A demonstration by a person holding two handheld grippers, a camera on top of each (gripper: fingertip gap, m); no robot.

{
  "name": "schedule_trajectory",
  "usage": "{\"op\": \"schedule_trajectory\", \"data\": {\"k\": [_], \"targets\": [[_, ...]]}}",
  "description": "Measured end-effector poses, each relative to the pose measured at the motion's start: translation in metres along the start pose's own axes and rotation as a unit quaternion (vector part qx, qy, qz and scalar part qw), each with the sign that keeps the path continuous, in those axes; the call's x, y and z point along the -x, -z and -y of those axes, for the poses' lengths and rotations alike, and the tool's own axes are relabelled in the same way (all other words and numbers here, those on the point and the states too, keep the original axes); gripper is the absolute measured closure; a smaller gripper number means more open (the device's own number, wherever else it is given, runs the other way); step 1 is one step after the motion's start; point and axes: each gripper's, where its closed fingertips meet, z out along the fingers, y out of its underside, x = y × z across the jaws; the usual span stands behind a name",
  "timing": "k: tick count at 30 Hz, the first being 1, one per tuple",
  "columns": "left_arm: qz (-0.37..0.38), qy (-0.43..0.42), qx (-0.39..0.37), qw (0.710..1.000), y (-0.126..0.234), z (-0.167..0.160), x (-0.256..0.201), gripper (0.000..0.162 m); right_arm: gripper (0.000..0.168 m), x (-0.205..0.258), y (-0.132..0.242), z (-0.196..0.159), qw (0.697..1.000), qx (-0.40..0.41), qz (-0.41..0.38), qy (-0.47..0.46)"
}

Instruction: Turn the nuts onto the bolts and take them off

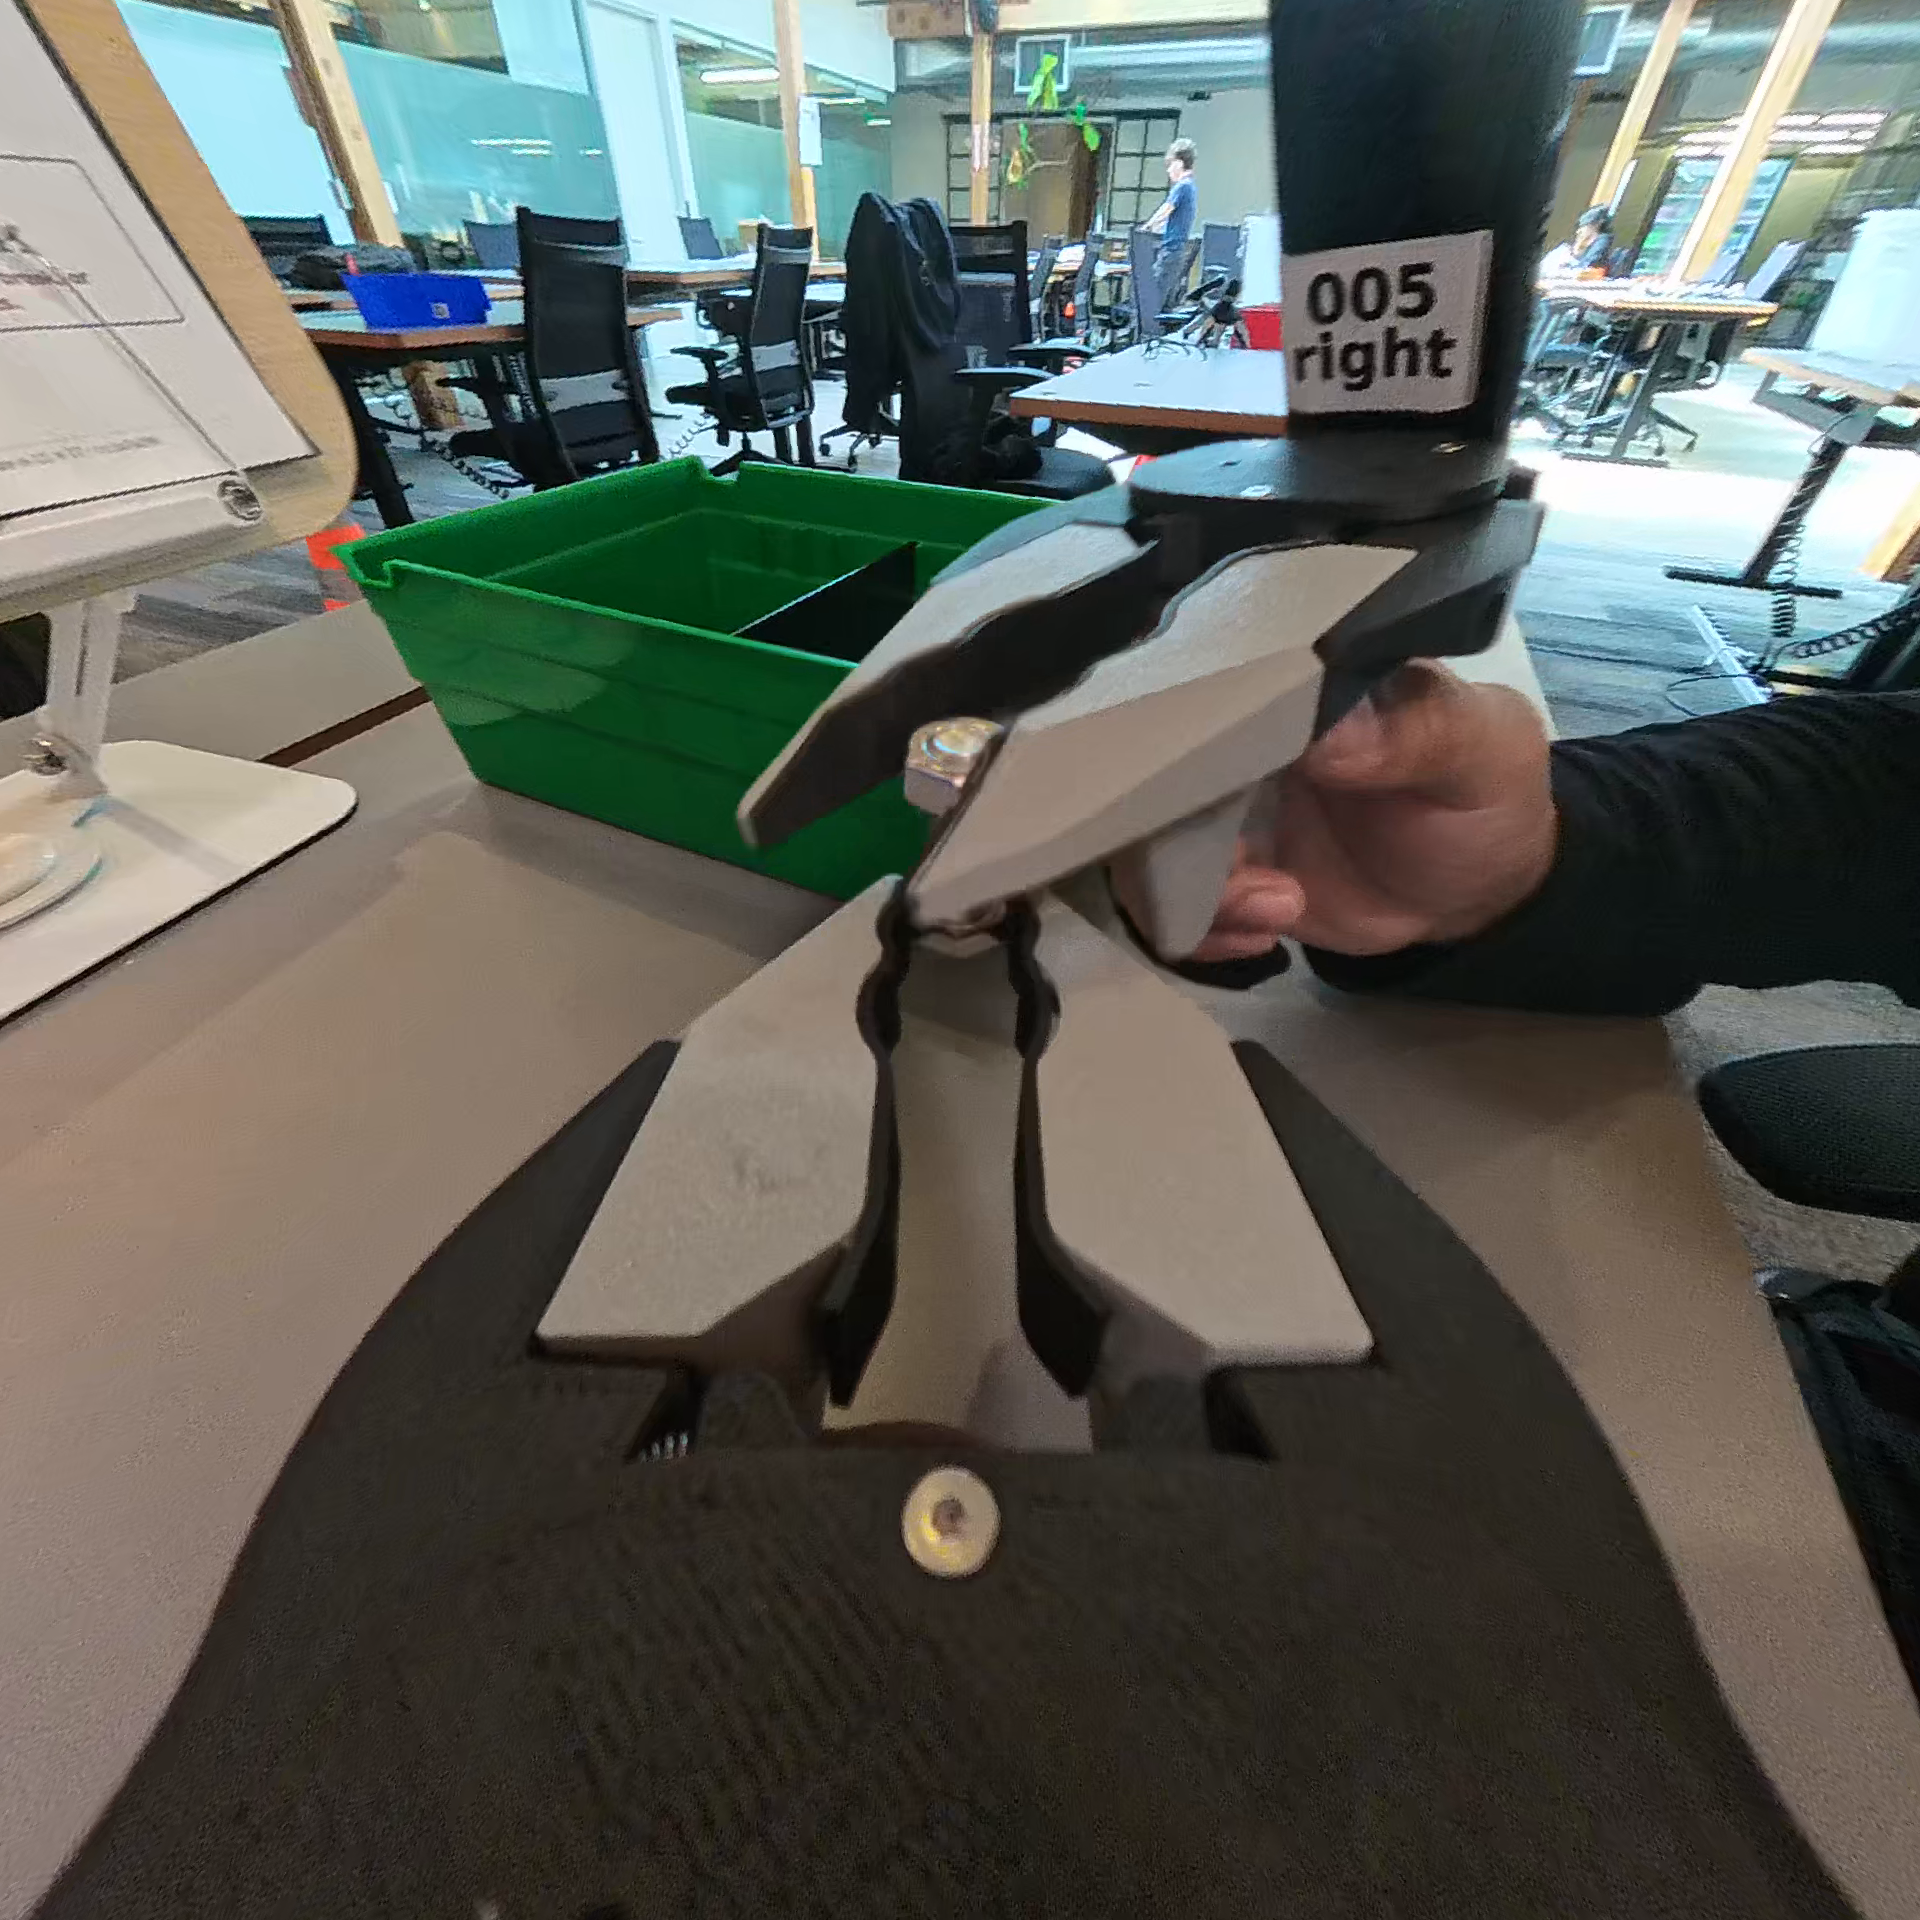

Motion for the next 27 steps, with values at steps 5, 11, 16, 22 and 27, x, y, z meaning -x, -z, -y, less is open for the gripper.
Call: {"op": "schedule_trajectory", "data": {"k": [5, 11, 16, 22, 27], "targets": [[0.037, 0.029, -0.015, 0.999, 0.014, 0.005, 0.024, 0.147, 0.150, -0.011, 0.015, 0.010, 1.000, -0.021, -0.005, -0.010], [0.014, 0.008, -0.004, 1.000, 0.006, 0.003, 0.008, 0.147, 0.146, 0.004, -0.003, 0.000, 1.000, -0.003, 0.006, -0.003], [0.005, -0.014, 0.015, 1.000, -0.003, -0.003, -0.003, 0.147, 0.147, 0.002, -0.003, -0.004, 1.000, 0.008, 0.002, 0.005], [0.041, 0.022, 0.006, 0.999, 0.010, -0.004, 0.024, 0.147, 0.148, -0.012, 0.017, 0.012, 1.000, -0.020, -0.012, 0.000], [0.029, 0.016, 0.004, 0.999, 0.007, -0.002, 0.016, 0.147, 0.147, -0.001, 0.005, 0.001, 1.000, 0.002, -0.006, 0.021]]}}
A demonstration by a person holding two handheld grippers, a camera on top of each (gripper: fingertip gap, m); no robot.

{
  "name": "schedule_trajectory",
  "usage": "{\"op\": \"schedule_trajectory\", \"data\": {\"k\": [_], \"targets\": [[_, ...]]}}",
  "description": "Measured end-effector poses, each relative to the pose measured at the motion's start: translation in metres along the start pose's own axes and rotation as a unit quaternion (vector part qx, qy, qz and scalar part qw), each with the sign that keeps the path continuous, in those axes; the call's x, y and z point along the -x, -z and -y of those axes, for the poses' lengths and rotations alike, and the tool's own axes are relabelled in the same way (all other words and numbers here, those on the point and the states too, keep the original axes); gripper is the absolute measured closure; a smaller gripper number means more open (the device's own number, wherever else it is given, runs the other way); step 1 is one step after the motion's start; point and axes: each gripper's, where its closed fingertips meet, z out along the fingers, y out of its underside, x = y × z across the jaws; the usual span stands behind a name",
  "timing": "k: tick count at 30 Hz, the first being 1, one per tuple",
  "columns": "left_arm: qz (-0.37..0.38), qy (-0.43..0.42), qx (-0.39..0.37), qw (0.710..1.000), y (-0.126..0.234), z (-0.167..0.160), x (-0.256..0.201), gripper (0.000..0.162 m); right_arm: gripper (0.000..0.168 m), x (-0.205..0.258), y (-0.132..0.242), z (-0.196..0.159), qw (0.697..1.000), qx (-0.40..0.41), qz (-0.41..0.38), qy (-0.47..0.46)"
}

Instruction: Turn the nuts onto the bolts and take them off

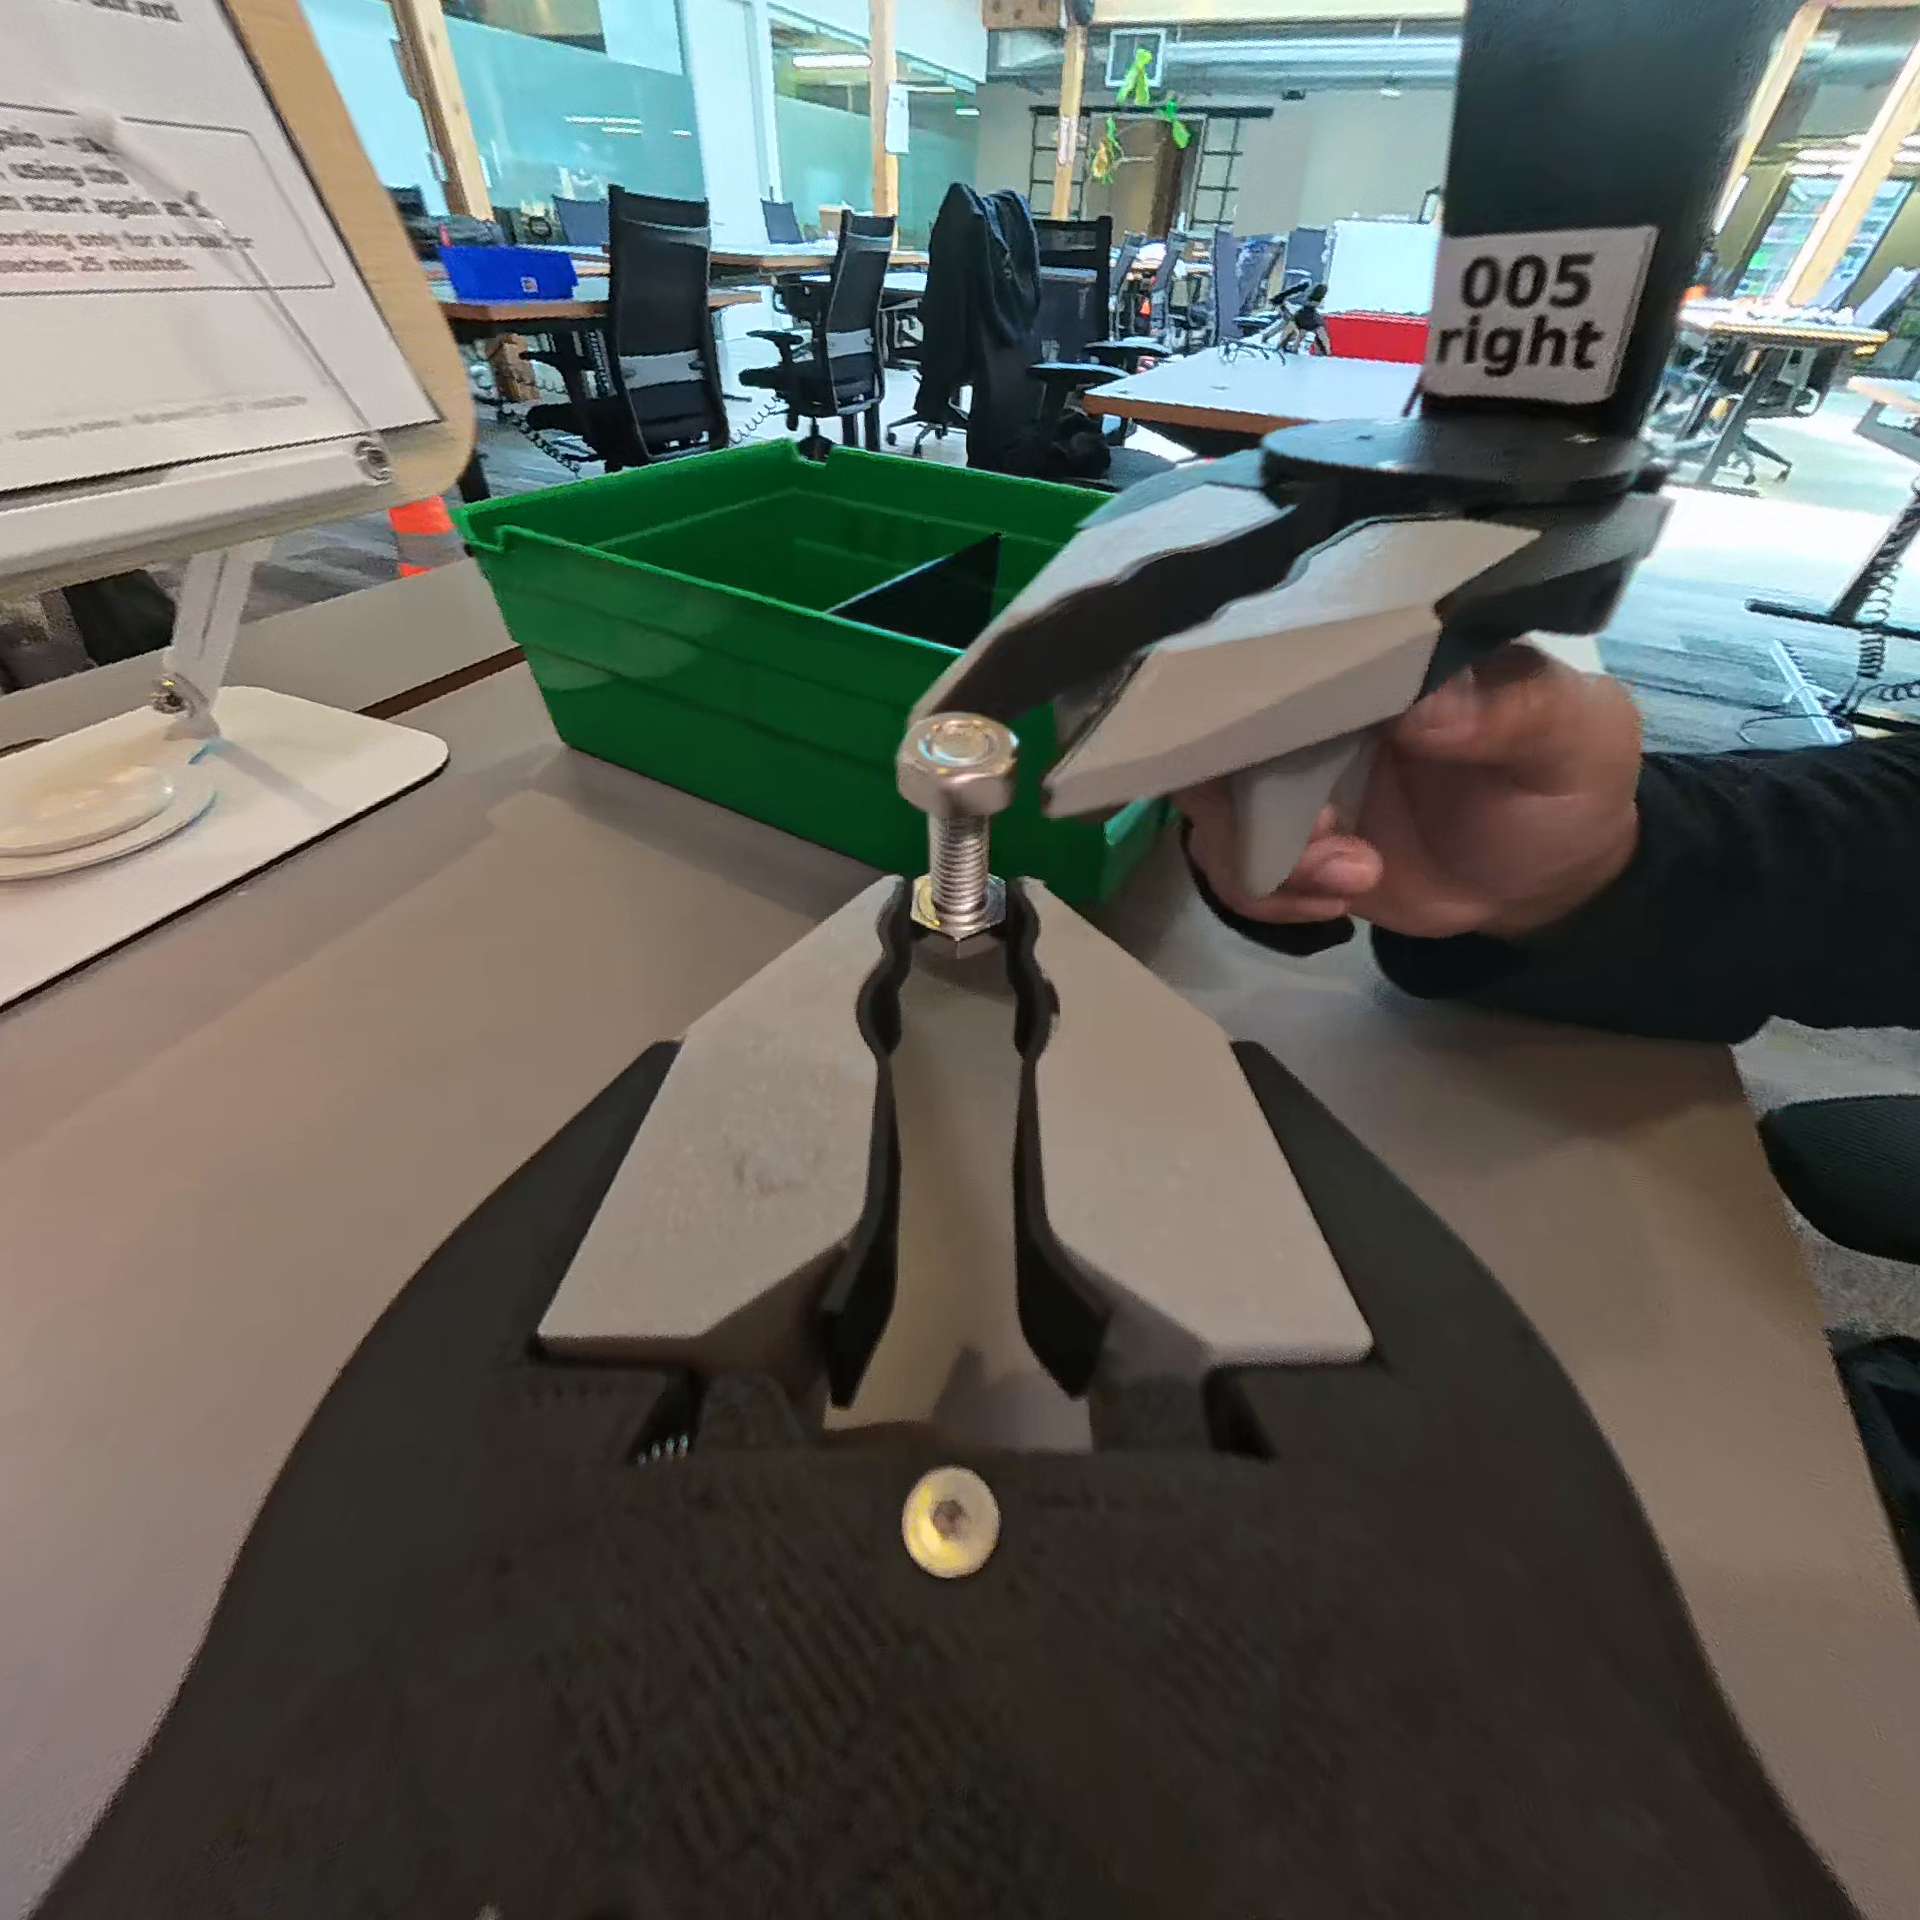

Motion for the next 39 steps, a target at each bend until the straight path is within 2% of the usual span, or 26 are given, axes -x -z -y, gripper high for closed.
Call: {"op": "schedule_trajectory", "data": {"k": [5, 15, 20, 22, 32, 39], "targets": [[-0.027, -0.026, 0.011, 0.999, -0.009, -0.003, -0.021, 0.147, 0.144, 0.009, -0.011, -0.006, 1.000, 0.010, 0.013, -0.004], [0.008, 0.005, -0.006, 1.000, 0.004, 0.002, 0.005, 0.147, 0.149, -0.003, 0.008, 0.007, 1.000, -0.008, -0.005, 0.014], [-0.034, -0.007, -0.011, 0.999, -0.003, 0.006, -0.019, 0.147, 0.149, 0.010, -0.008, -0.003, 0.999, 0.011, 0.001, 0.034], [-0.043, -0.011, -0.011, 0.999, -0.006, 0.007, -0.026, 0.147, 0.143, 0.014, -0.011, -0.005, 0.999, 0.018, 0.008, 0.033], [0.002, -0.006, 0.005, 1.000, 0.000, -0.001, 0.000, 0.147, 0.143, -0.006, 0.008, 0.008, 1.000, -0.009, -0.013, 0.016], [0.005, -0.010, 0.009, 1.000, -0.001, -0.002, -0.001, 0.147, 0.148, 0.000, 0.003, 0.002, 0.999, 0.006, -0.014, 0.035]]}}
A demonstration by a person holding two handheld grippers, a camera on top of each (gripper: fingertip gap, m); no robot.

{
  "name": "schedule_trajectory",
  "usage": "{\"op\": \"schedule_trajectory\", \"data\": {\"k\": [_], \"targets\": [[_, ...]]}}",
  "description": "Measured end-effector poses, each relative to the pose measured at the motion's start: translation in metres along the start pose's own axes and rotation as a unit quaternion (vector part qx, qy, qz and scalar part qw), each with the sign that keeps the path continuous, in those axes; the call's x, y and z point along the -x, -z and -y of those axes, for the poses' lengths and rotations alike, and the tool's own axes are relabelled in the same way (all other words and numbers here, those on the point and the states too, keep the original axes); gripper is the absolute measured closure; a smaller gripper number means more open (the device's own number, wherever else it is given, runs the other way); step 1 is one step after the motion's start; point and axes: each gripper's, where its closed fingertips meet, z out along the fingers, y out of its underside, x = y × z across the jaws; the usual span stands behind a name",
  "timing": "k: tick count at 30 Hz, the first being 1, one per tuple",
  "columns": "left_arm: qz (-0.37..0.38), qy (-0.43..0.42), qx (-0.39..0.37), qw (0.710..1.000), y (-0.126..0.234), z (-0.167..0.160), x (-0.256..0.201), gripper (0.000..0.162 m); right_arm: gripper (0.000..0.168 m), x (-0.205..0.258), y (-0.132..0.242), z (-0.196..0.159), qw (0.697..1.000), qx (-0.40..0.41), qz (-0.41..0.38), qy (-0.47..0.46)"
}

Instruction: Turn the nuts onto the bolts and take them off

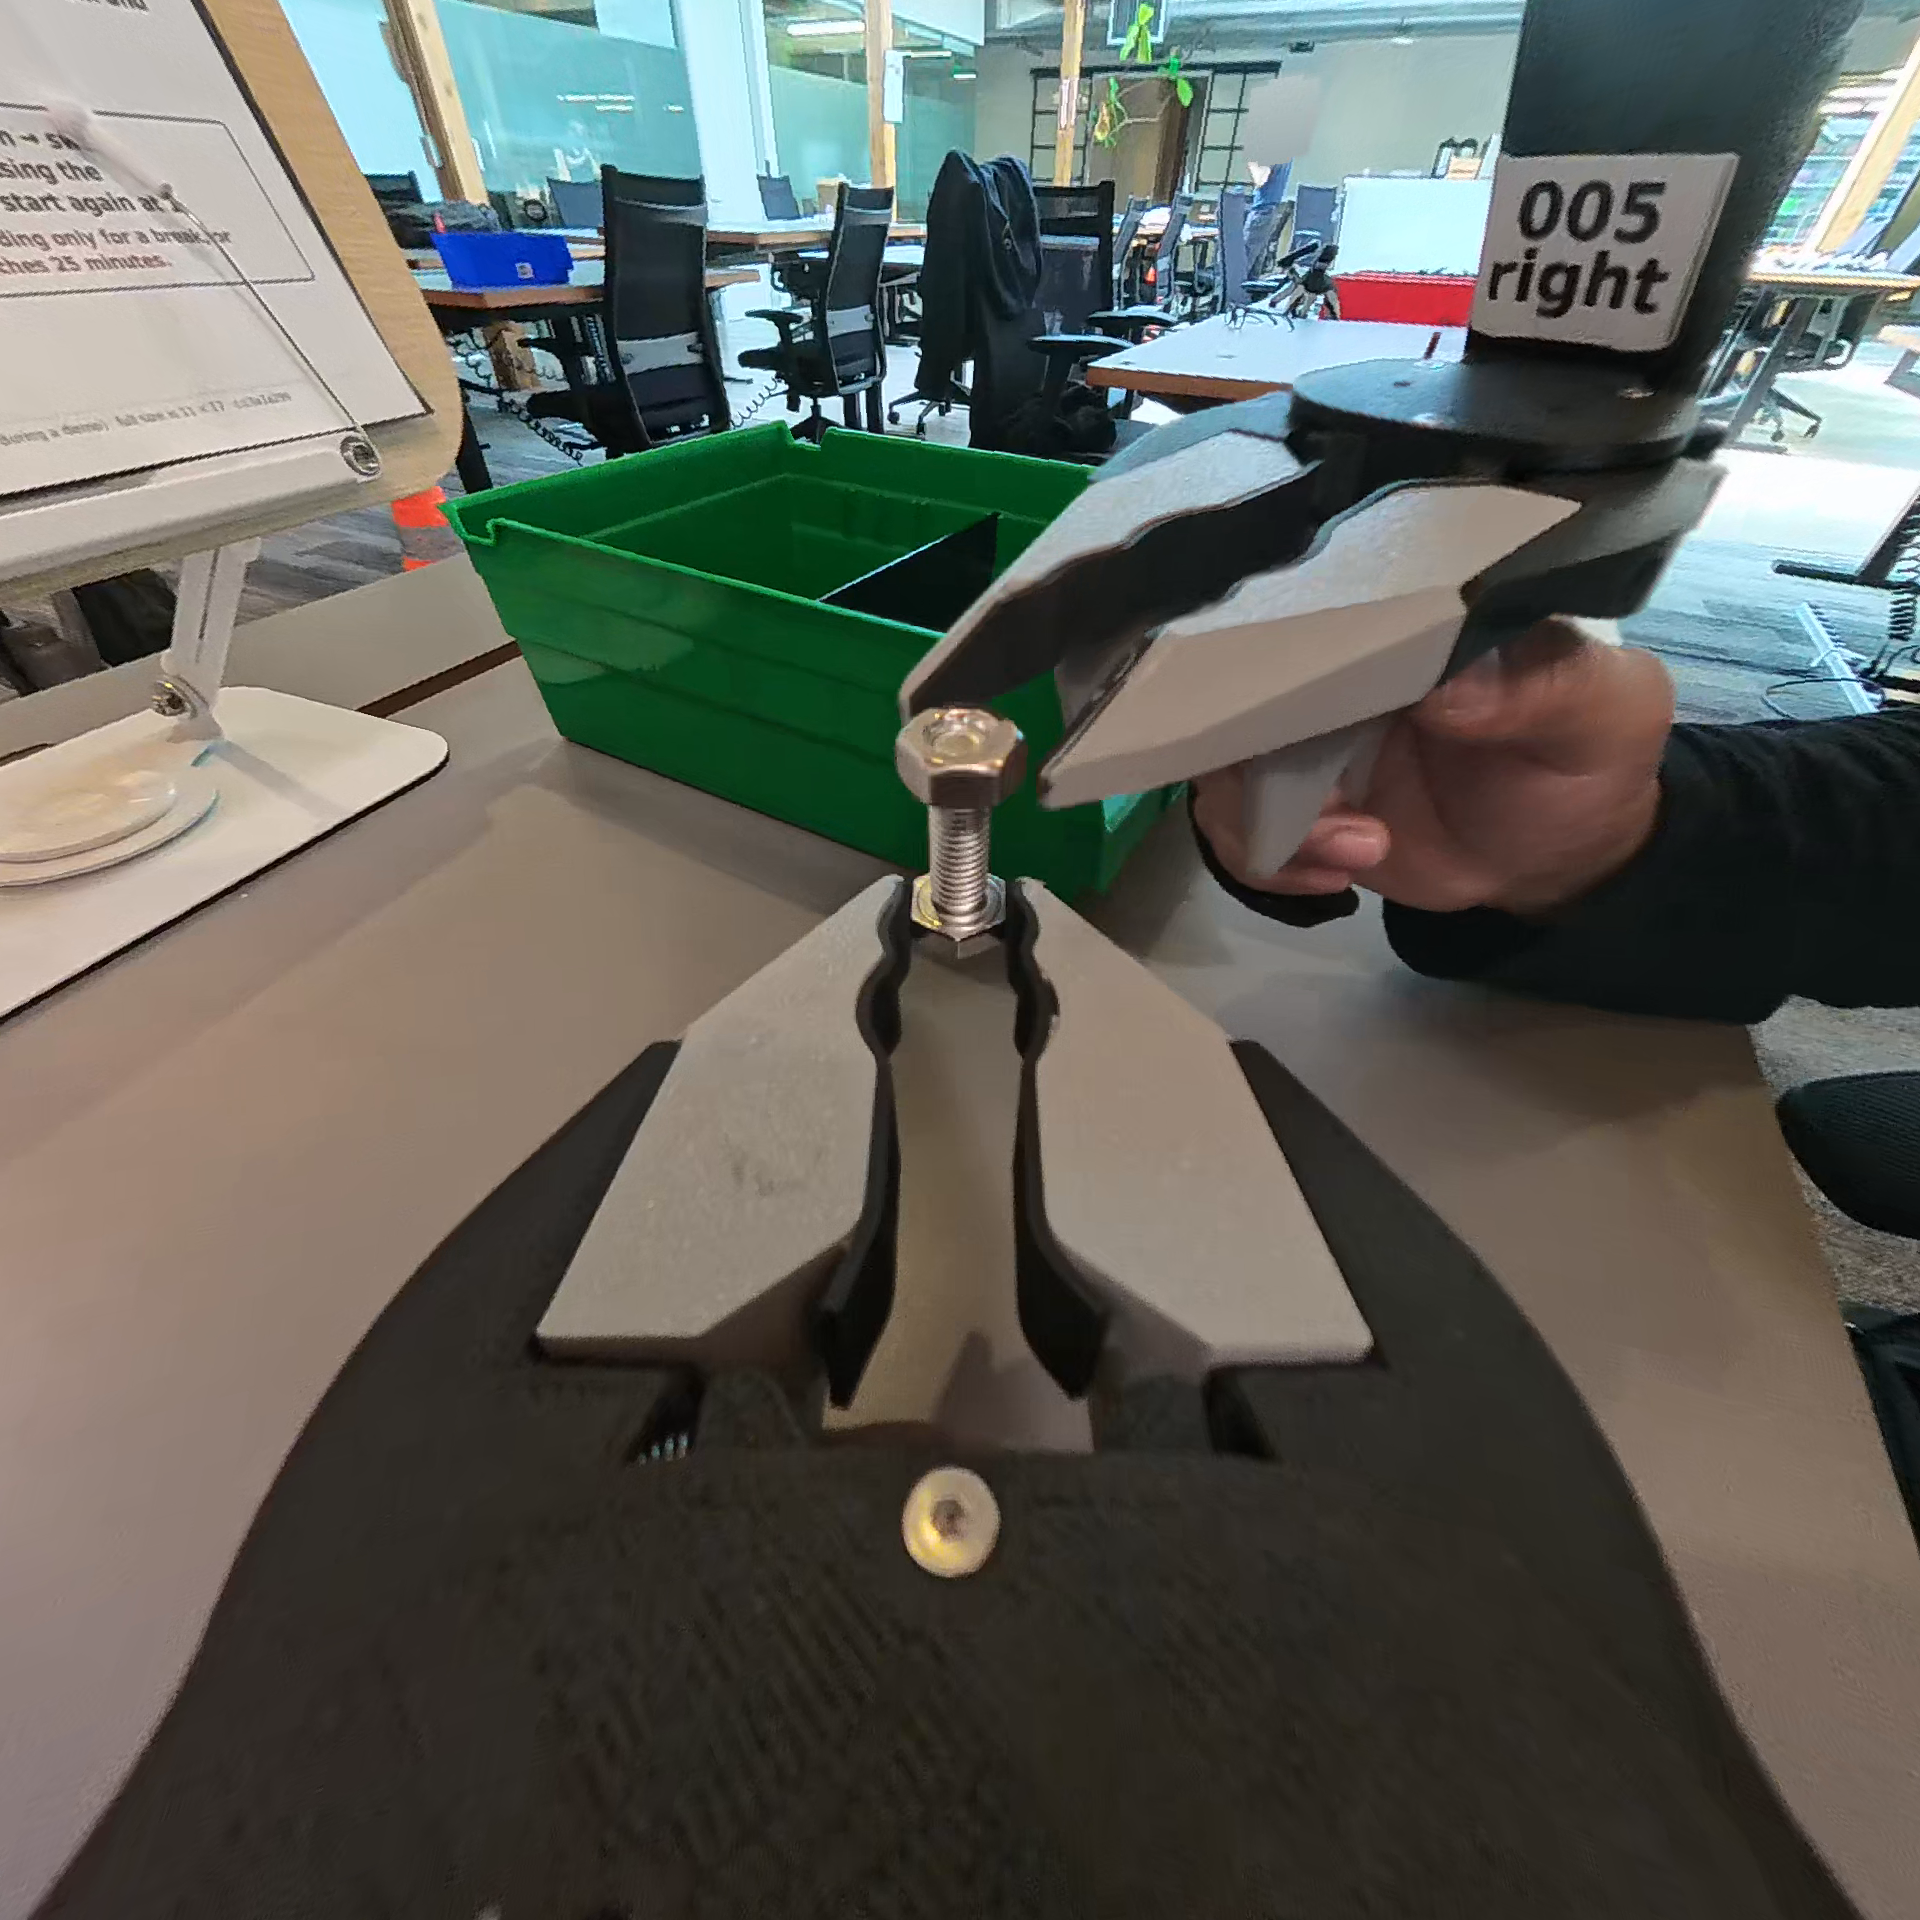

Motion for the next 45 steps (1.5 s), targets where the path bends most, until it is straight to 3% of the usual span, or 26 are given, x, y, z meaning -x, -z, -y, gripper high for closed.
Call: {"op": "schedule_trajectory", "data": {"k": [9, 20, 33, 45], "targets": [[-0.024, -0.019, 0.008, 1.000, -0.008, -0.001, -0.019, 0.147, 0.147, 0.007, -0.008, -0.006, 1.000, 0.010, 0.013, -0.004], [0.029, 0.025, 0.001, 0.999, 0.002, -0.003, 0.015, 0.147, 0.143, -0.006, 0.003, 0.003, 1.000, -0.008, -0.010, -0.008], [-0.007, -0.007, 0.013, 1.000, -0.008, -0.004, -0.011, 0.147, 0.143, 0.001, -0.007, -0.006, 1.000, 0.008, -0.003, -0.001], [0.038, 0.026, 0.009, 0.999, 0.001, -0.005, 0.017, 0.147, 0.143, -0.009, -0.001, -0.003, 1.000, 0.003, -0.025, -0.006]]}}
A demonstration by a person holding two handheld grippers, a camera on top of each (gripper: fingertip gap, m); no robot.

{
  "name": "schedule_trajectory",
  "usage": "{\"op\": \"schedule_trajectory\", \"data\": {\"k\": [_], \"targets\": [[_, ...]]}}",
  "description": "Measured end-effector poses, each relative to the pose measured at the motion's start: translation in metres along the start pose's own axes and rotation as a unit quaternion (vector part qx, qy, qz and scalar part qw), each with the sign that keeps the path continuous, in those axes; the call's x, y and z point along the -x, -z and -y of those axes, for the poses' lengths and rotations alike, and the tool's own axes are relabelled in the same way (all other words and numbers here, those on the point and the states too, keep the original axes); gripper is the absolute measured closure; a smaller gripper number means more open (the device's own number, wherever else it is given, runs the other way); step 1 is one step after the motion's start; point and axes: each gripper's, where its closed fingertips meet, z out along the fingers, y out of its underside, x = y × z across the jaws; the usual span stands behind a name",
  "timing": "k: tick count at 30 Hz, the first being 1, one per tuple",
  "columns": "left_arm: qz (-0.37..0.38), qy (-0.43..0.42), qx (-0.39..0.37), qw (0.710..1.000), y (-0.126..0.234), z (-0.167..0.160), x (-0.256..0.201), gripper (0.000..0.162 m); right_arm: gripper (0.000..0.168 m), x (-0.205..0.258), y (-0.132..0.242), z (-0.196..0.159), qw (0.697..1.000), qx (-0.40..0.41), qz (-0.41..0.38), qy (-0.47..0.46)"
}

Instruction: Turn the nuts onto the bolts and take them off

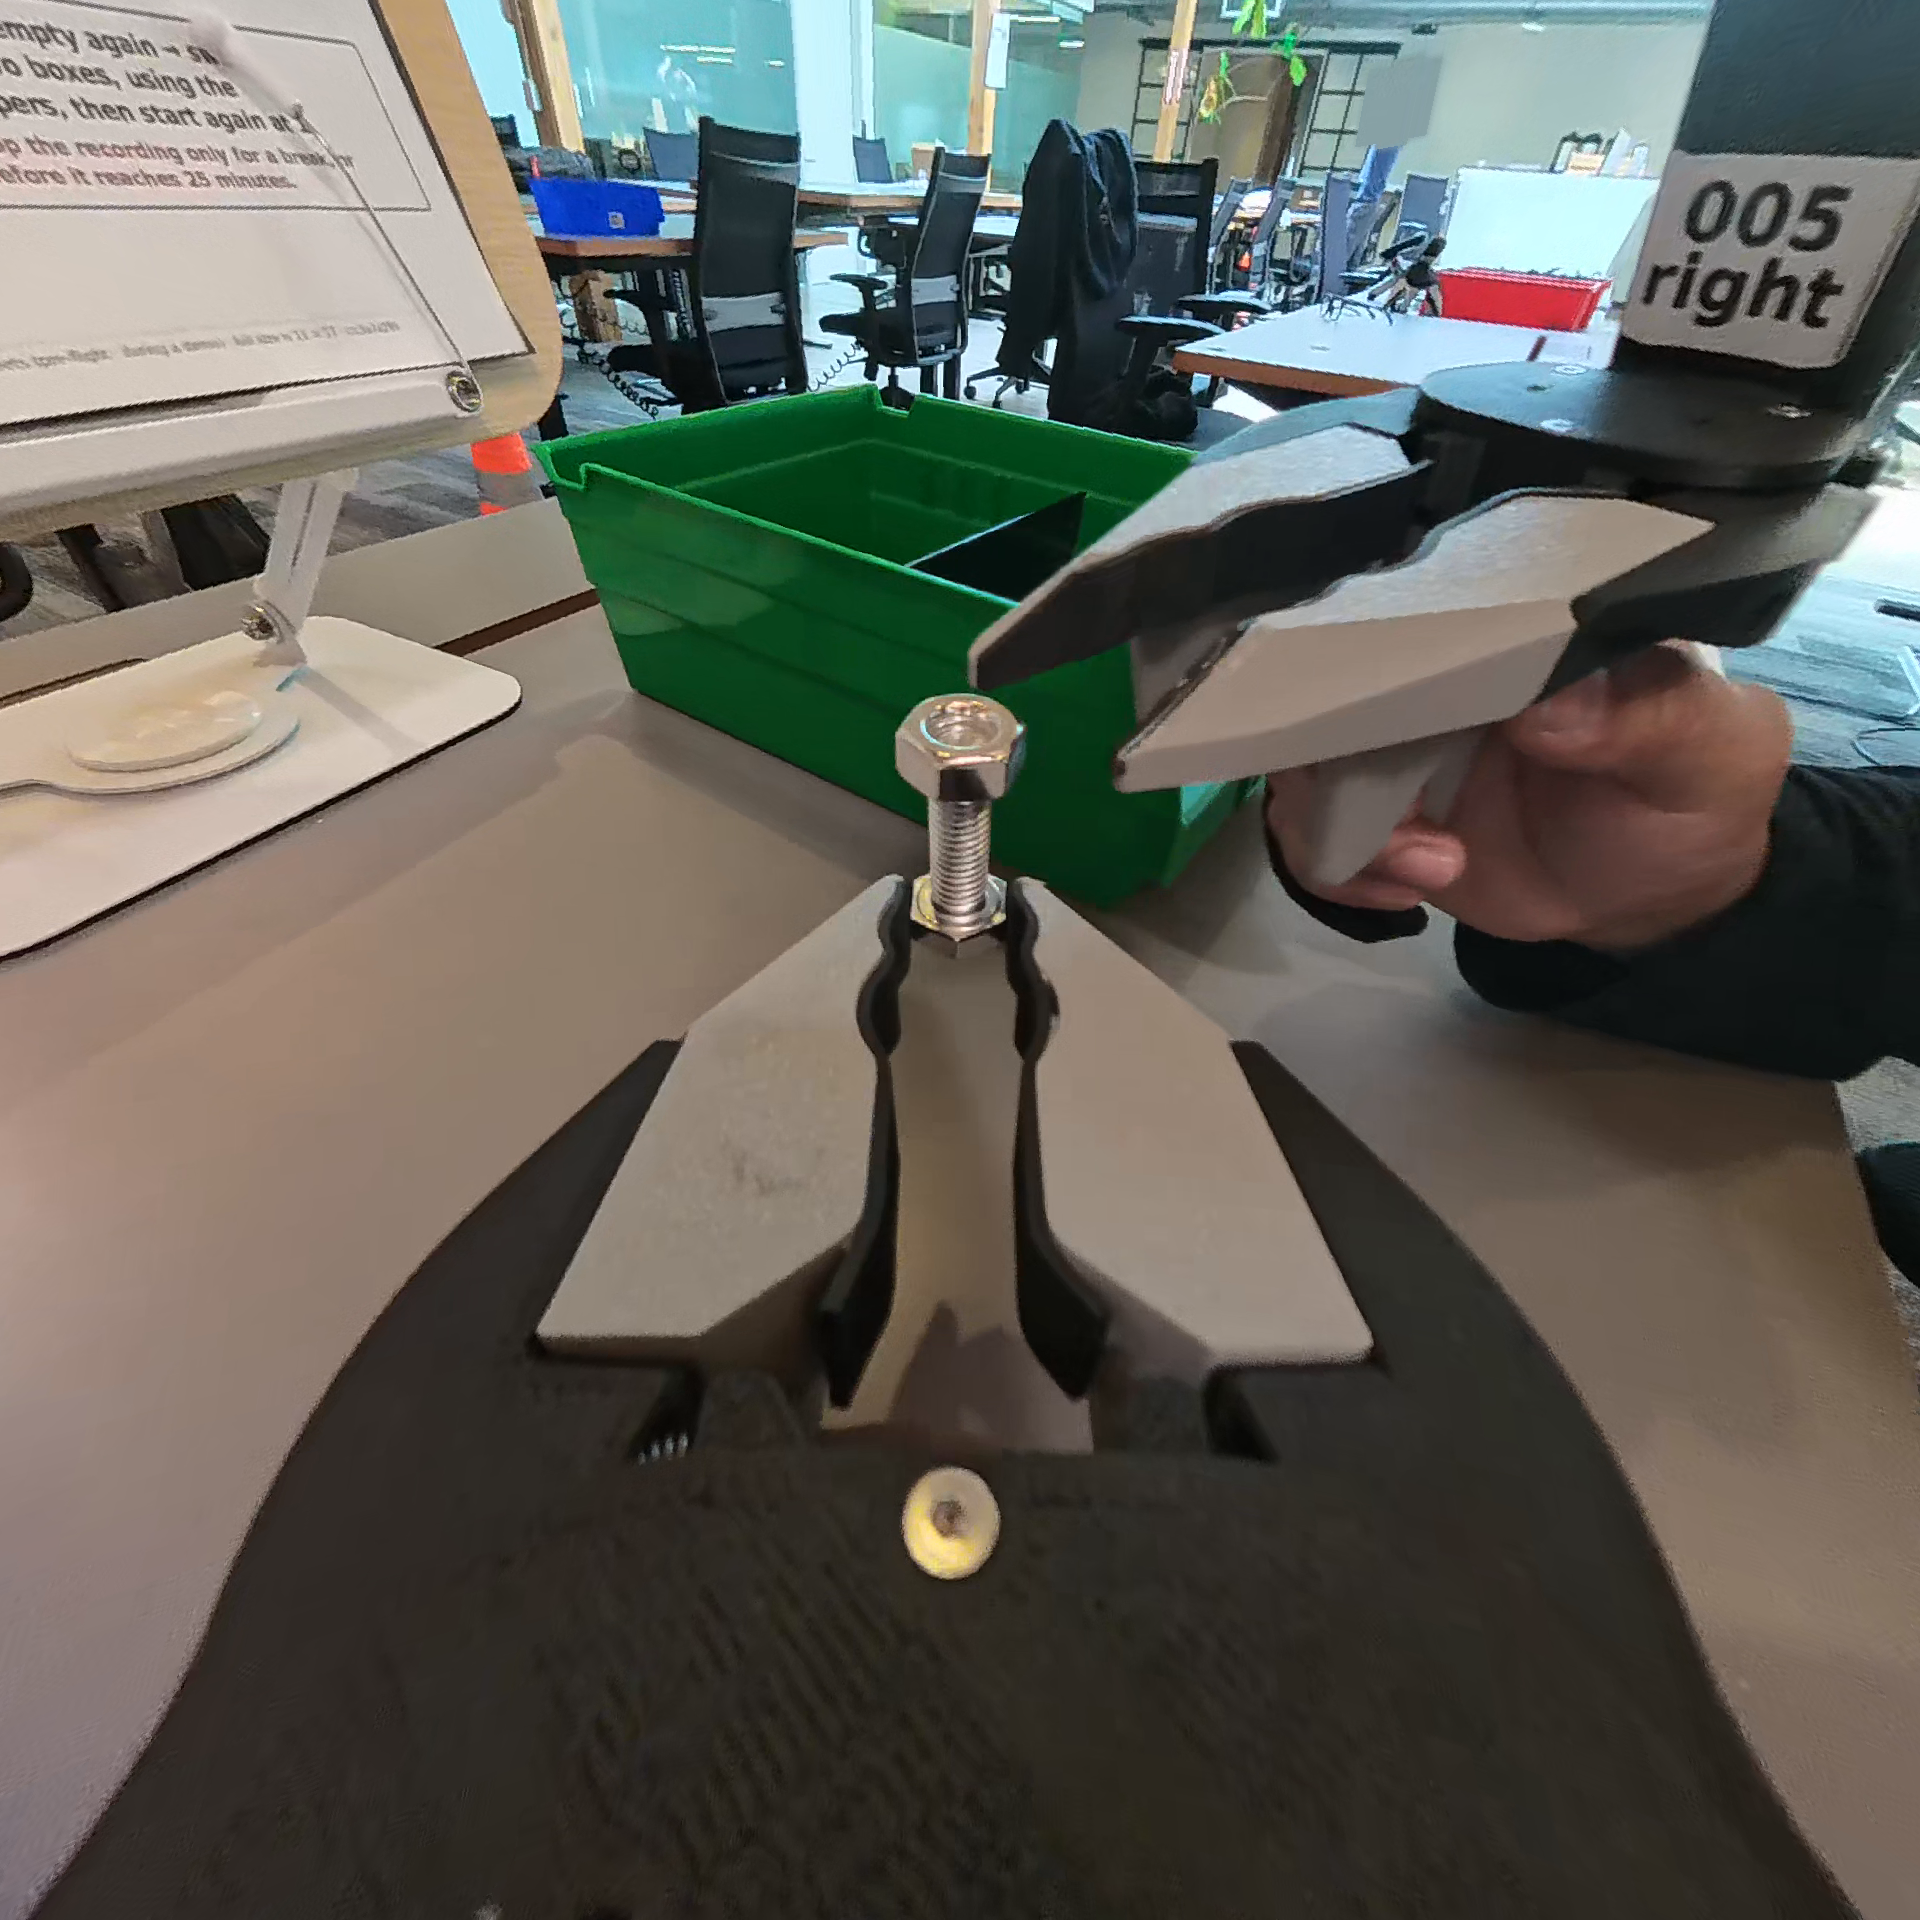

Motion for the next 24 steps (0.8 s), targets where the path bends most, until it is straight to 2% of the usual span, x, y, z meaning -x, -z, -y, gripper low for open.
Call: {"op": "schedule_trajectory", "data": {"k": [24], "targets": [[-0.047, -0.029, 0.012, 0.998, -0.007, -0.001, -0.031, 0.147, 0.154, 0.010, -0.009, -0.008, 1.000, 0.016, 0.011, 0.013]]}}
